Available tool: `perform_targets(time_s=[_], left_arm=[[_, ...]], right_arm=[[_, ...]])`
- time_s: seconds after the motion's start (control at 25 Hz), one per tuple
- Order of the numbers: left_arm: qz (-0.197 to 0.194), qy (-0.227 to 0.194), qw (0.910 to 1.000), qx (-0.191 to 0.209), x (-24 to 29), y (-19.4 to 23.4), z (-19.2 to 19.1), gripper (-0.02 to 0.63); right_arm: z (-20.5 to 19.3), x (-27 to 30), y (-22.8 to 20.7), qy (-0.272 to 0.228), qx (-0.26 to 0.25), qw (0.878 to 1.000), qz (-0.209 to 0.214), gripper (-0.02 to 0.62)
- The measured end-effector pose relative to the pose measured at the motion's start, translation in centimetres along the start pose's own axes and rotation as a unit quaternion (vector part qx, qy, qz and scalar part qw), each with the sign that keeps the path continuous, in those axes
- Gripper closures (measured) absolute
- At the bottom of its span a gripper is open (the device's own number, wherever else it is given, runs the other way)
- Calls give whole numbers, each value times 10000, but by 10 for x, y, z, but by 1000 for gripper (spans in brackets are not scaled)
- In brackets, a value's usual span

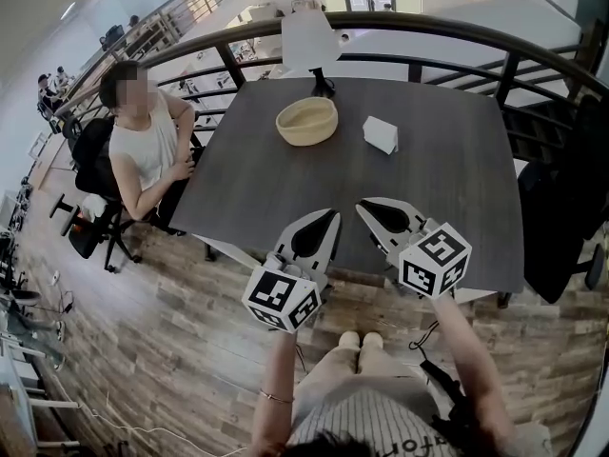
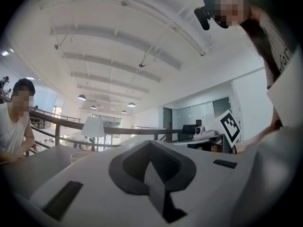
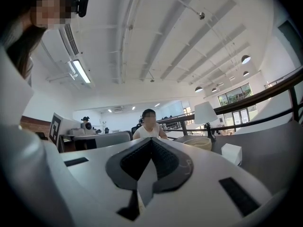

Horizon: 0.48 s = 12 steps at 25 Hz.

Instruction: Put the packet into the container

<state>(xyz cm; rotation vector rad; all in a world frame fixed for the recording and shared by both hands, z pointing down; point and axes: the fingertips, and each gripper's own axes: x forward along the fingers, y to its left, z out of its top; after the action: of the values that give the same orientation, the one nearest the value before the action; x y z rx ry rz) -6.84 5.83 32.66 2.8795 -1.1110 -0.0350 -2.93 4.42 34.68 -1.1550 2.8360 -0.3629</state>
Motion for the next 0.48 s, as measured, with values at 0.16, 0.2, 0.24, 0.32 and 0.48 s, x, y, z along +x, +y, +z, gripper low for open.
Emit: perform_targets(time_s=[0.16,0.2,0.24,0.32,0.48], left_arm=[[61,48,10000,54,6,-2,0,598],[79,48,9999,69,9,-3,1,598],[93,45,9999,72,12,-2,2,598],[100,58,9999,44,16,0,0,598],[50,123,9999,-18,27,7,-8,598]], right_arm=[[3,-4,-6,-46,66,9999,87,584],[4,-5,-9,-61,81,9999,89,584],[5,-5,-13,-78,98,9999,81,584],[6,-3,-18,-87,118,9999,66,584],[4,5,-32,-37,95,9999,-9,584]])
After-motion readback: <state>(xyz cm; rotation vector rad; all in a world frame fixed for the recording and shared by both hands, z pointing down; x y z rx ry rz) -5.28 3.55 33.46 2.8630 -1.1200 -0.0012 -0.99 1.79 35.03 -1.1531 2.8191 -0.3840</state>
